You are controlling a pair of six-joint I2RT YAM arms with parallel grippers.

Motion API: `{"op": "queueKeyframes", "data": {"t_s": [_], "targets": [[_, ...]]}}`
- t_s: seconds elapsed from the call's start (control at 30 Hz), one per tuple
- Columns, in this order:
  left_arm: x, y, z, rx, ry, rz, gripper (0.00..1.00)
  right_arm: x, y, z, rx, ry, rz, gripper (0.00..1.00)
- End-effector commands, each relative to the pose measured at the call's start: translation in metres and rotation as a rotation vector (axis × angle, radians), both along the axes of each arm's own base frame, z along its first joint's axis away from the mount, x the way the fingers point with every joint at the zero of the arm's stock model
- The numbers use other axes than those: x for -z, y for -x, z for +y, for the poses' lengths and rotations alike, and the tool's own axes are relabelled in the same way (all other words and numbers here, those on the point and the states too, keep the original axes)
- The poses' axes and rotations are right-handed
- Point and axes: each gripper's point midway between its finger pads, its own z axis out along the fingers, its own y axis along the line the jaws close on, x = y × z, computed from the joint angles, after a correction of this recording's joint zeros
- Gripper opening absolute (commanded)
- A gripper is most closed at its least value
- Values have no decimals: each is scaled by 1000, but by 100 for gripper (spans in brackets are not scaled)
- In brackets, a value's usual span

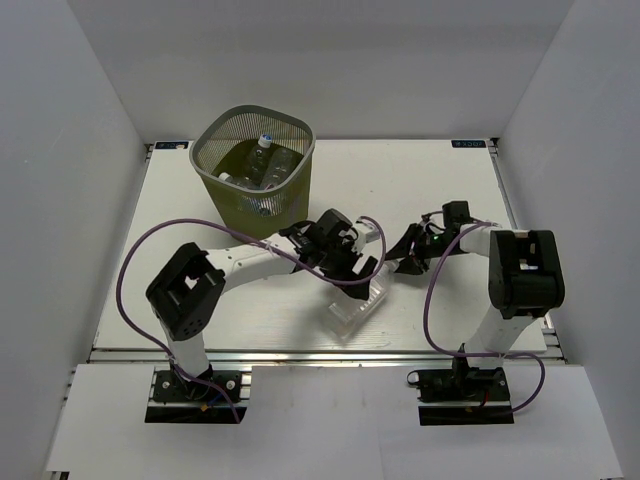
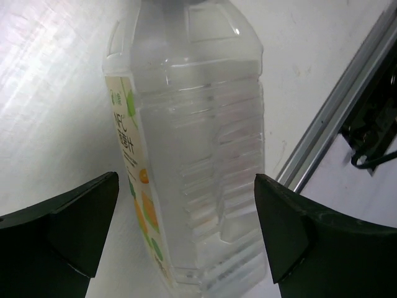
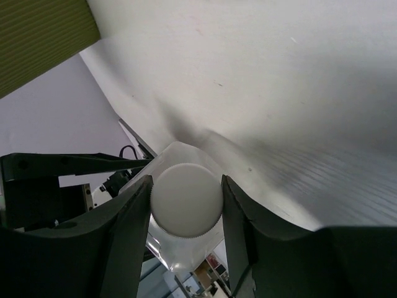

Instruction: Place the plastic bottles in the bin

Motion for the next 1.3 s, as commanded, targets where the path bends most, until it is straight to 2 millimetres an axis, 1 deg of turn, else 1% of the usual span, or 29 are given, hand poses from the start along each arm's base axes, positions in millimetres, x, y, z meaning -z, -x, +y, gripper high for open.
{"op": "queueKeyframes", "data": {"t_s": [0.0, 0.03, 0.07, 0.1, 0.13, 0.17, 0.2, 0.23, 0.3, 0.33, 0.37, 0.4, 0.43, 0.53, 0.6, 0.63, 0.7, 0.73, 0.77, 0.8, 0.83, 0.87, 0.97, 1.03, 1.1, 1.17, 1.2, 1.23, 1.27], "targets": [[-66, -29, -6, -50, 78, -148, 100, -40, -31, -4, -7, -19, -159, 0], [-87, -36, -5, -75, 97, -196, 100, -48, -38, -6, -6, -15, -201, 0], [-138, -41, -6, -95, 173, -275, 100, -68, -56, -6, -10, -13, -279, 0], [-182, -43, -9, -103, 224, -345, 100, -77, -61, -8, -13, -15, -308, 0], [-210, -44, -6, -118, 256, -382, 100, -84, -62, -6, -23, -30, -318, 0], [-236, -43, -1, -132, 285, -414, 100, -108, -78, -5, -31, -40, -392, 0], [-268, -42, 10, -165, 316, -465, 100, -118, -84, -3, -35, -48, -424, 0], [-302, -41, 19, -194, 357, -514, 100, -131, -93, -14, -6, -64, -449, 0], [-330, -38, 45, -271, 372, -581, 100, -173, -115, -14, -5, -81, -584, 0], [-355, -25, 69, -311, 422, -622, 100, -195, -121, -12, -17, -96, -644, 0], [-367, -20, 81, -338, 448, -653, 100, -208, -125, -11, -1, -117, -647, 0], [-376, -18, 97, -394, 457, -679, 100, -238, -134, -9, -10, -136, -740, 0], [-390, -6, 119, -425, 492, -712, 100, -250, -134, -7, -8, -173, -736, 0], [-391, 2, 152, -521, 475, -729, 100, -302, -139, -1, -8, -257, -864, 0], [-387, 8, 171, -562, 467, -746, 100, -327, -133, 6, 19, -355, -808, 0], [-385, 11, 173, -568, 475, -735, 100, -354, -133, 9, -2, -382, -949, 0], [-382, 11, 176, -585, 491, -736, 100, -377, -142, 8, 22, -430, -949, 0], [-381, 13, 178, -585, 492, -737, 100, -404, -134, 24, -20, -452, -1016, 0], [-381, 13, 177, -590, 498, -728, 100, -431, -128, 29, -44, -467, -1104, 0], [-376, 12, 176, -588, 488, -724, 100, -434, -133, 32, -51, -478, -1115, 0], [-376, 12, 176, -588, 488, -724, 100, -470, -121, 36, -66, -492, -1210, 0], [-374, 11, 175, -588, 488, -724, 100, -470, -127, 42, -78, -501, -1217, 0], [-372, 9, 173, -588, 490, -725, 100, -506, -116, 57, -94, -536, -1332, 0], [-369, 8, 170, -593, 496, -718, 100, -513, -115, 69, -97, -552, -1374, 0], [-366, 8, 170, -597, 503, -712, 100, -512, -118, 84, -101, -561, -1382, 0], [-363, 10, 171, -604, 518, -706, 100, -498, -139, 101, -78, -542, -1377, 0], [-363, 10, 171, -604, 518, -706, 100, -495, -135, 118, -100, -560, -1380, 0], [-358, 10, 168, -595, 516, -690, 100, -479, -153, 127, -81, -529, -1390, 0], [-356, 11, 170, -595, 515, -689, 100, -480, -159, 131, -49, -522, -1400, 0]]}}
